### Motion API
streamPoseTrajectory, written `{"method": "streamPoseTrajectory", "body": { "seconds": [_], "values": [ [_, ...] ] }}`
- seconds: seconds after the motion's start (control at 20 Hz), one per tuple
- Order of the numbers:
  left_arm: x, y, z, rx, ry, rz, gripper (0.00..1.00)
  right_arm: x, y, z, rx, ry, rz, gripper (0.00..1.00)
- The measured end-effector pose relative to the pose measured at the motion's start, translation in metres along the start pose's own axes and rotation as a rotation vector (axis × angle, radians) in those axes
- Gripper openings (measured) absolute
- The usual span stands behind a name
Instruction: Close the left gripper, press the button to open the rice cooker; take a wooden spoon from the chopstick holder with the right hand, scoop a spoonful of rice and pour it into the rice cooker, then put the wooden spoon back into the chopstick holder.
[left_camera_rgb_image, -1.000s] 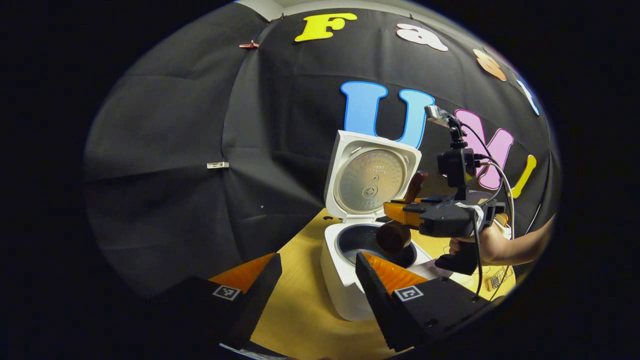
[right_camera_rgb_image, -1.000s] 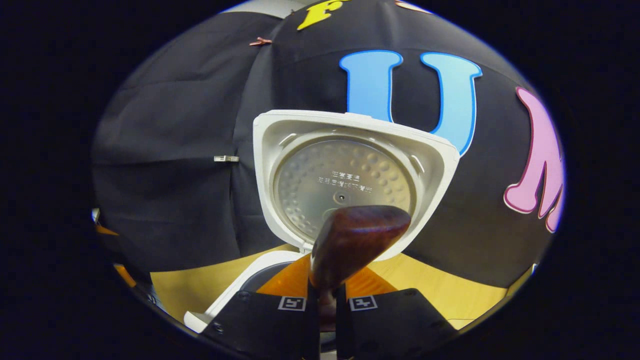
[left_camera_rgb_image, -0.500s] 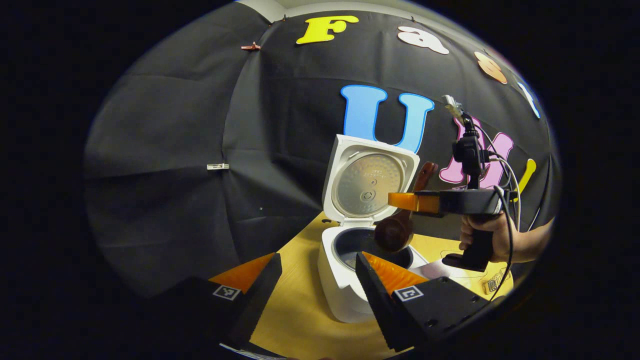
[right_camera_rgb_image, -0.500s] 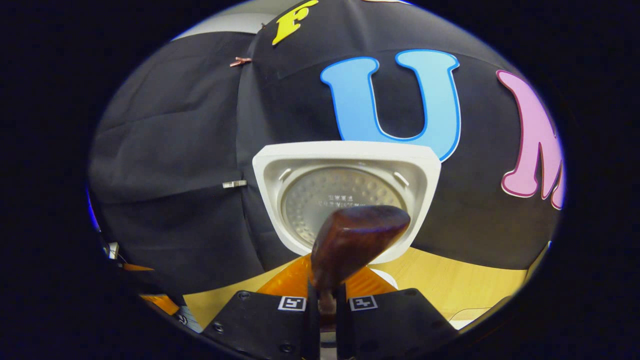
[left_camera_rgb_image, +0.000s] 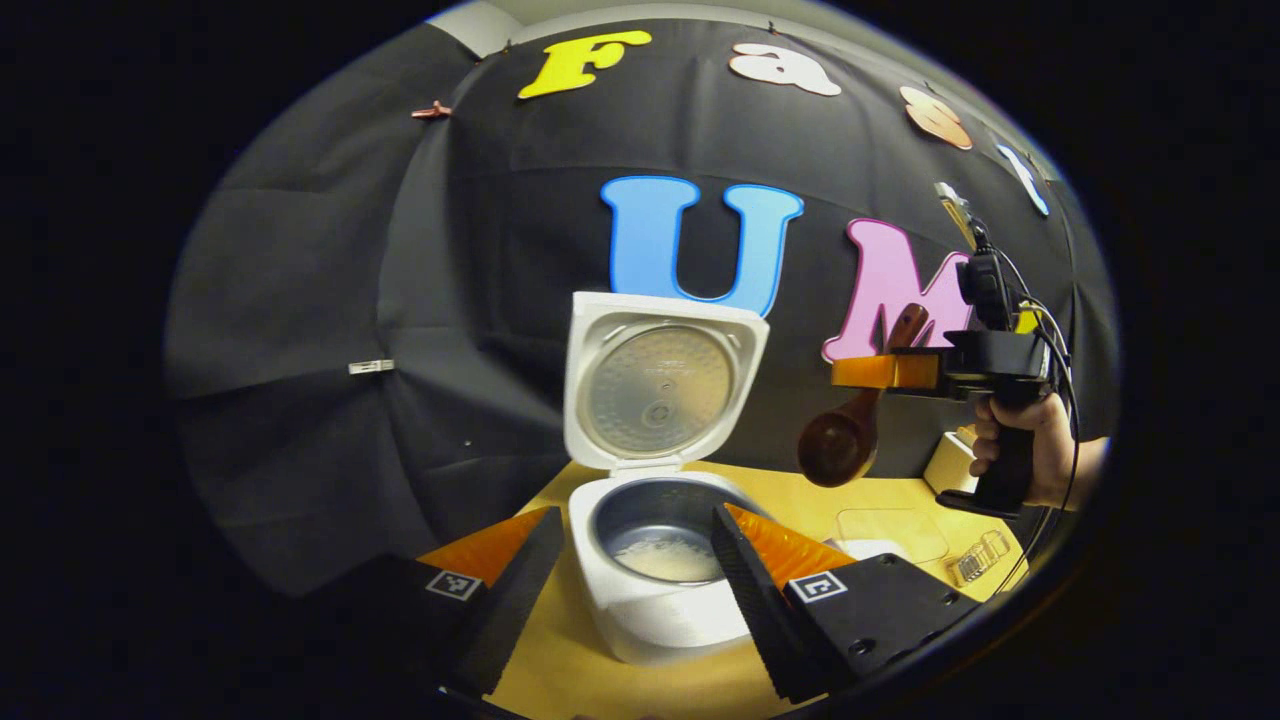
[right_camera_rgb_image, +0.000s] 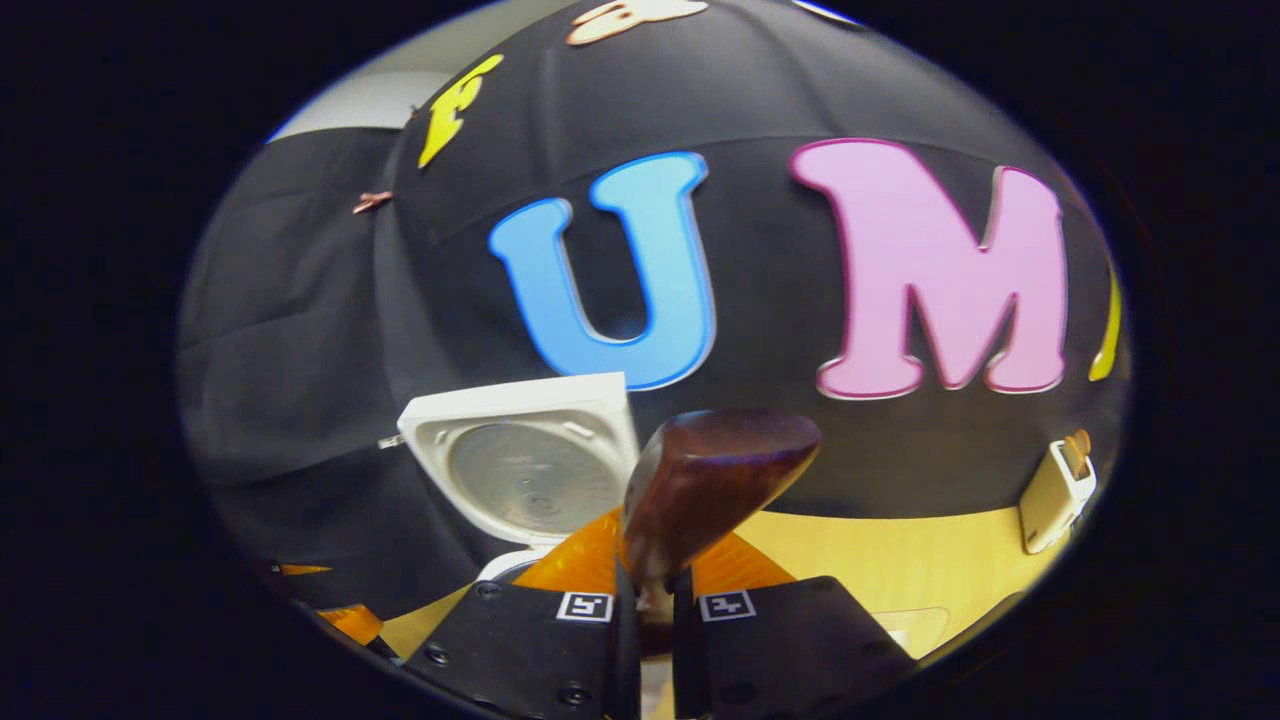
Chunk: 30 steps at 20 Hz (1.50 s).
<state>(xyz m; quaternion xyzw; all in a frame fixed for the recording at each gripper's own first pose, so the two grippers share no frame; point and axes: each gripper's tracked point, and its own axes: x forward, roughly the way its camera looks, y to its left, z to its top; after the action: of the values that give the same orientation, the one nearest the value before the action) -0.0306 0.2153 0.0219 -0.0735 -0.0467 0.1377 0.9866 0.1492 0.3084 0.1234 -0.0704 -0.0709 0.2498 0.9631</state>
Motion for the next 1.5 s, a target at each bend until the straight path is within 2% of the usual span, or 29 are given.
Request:
{"method": "streamPoseTrajectory", "body": {
  "seconds": [0.2,0.35,0.7,1.05,1.25,1.5],
  "values": [
    [0.002,-0.06,0.007,-0.003,-0.009,-0.062,0.95,-0.052,-0.1,0.013,0.012,-0.028,-0.144,0.17],
    [-0.002,-0.094,0.005,0.015,-0.006,-0.067,0.95,-0.095,-0.17,0.009,0.021,-0.029,-0.244,0.16],
    [-0.023,-0.165,-0.014,0.017,0.046,-0.101,0.95,-0.178,-0.298,-0.033,0.085,0.019,-0.418,0.17],
    [-0.039,-0.211,-0.02,0.058,0.053,-0.076,0.95,-0.221,-0.381,-0.113,0.188,0.112,-0.535,0.17],
    [-0.048,-0.232,-0.02,0.092,0.045,-0.066,0.95,-0.229,-0.403,-0.151,0.227,0.158,-0.55,0.17],
    [-0.057,-0.247,-0.033,0.104,0.072,-0.054,0.95,-0.228,-0.412,-0.189,0.26,0.211,-0.55,0.17]
  ]
}}
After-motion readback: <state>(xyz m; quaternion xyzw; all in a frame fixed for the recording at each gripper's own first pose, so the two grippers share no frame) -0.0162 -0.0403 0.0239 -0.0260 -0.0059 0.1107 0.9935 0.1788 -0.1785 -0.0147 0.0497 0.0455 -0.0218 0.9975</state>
